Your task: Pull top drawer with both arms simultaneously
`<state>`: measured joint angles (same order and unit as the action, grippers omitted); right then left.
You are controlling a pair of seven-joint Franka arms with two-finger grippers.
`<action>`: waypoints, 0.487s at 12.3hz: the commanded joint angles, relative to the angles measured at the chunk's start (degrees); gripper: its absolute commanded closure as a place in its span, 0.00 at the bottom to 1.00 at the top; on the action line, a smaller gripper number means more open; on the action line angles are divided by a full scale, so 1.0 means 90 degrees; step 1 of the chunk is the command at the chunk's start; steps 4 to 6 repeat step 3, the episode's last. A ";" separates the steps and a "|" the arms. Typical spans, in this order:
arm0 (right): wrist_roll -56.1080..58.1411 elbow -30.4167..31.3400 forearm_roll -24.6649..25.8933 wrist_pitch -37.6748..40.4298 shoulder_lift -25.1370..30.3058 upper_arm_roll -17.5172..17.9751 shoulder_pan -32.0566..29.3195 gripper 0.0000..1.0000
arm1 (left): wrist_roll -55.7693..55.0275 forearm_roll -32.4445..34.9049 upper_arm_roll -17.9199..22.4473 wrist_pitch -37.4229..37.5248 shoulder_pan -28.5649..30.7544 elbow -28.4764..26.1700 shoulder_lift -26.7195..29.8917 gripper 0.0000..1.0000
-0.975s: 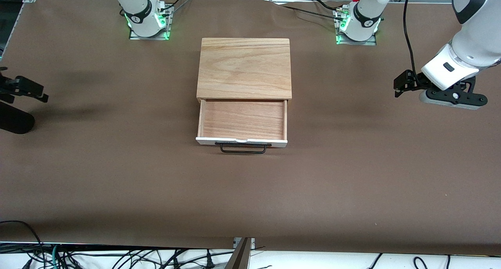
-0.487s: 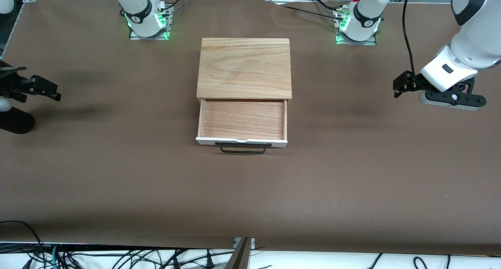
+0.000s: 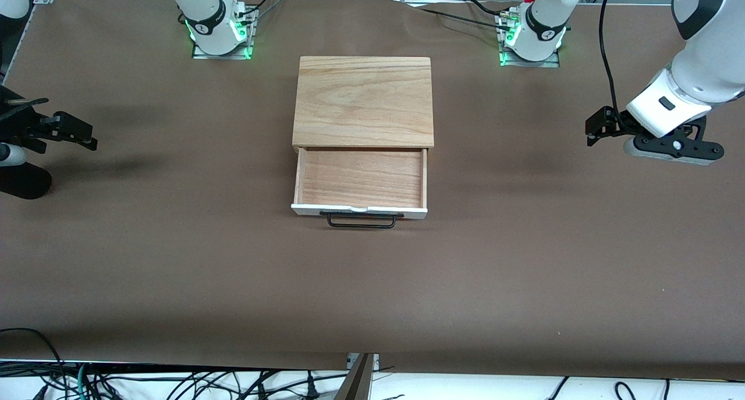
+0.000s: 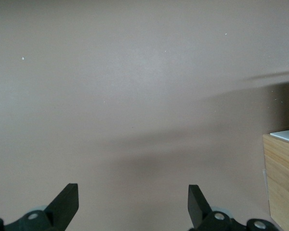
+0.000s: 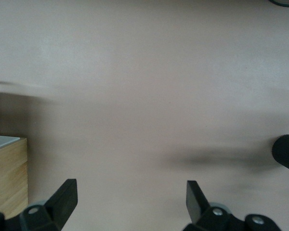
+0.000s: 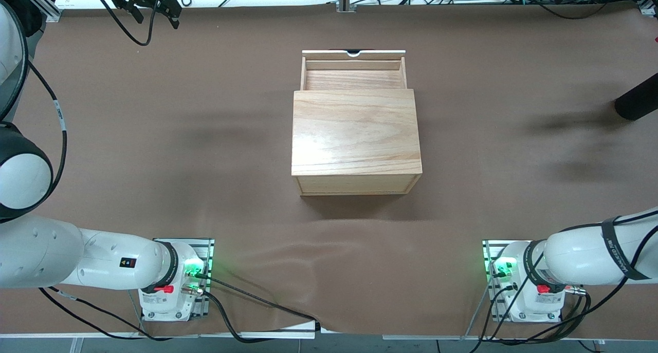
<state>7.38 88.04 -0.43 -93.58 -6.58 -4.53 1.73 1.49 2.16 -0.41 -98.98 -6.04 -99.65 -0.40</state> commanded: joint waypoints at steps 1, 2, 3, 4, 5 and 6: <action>-0.0048 -0.0075 0.0087 0.0105 0.0009 0.0054 -0.0065 0.00 | 0.0059 -0.0142 -0.0013 0.0138 0.0046 0.0135 -0.0053 0.00; -0.0048 -0.0075 0.0087 0.0105 0.0018 0.0054 -0.0065 0.00 | 0.0059 -0.0142 -0.0013 0.0139 0.0046 0.0135 -0.0053 0.00; -0.0048 -0.0075 0.0087 0.0105 0.0009 0.0064 -0.0065 0.00 | 0.0059 -0.0142 -0.0013 0.0139 0.0046 0.0135 -0.0053 0.00; -0.0048 -0.0075 0.0087 0.0105 0.0009 0.0064 -0.0065 0.00 | 0.0059 -0.0142 -0.0013 0.0139 0.0046 0.0135 -0.0053 0.00; -0.0048 -0.0075 0.0087 0.0105 0.0009 0.0064 -0.0065 0.00 | 0.0059 -0.0142 -0.0013 0.0139 0.0046 0.0135 -0.0053 0.00; -0.0048 -0.0075 0.0087 0.0105 0.0009 0.0064 -0.0065 0.00 | 0.0059 -0.0142 -0.0013 0.0139 0.0046 0.0135 -0.0053 0.00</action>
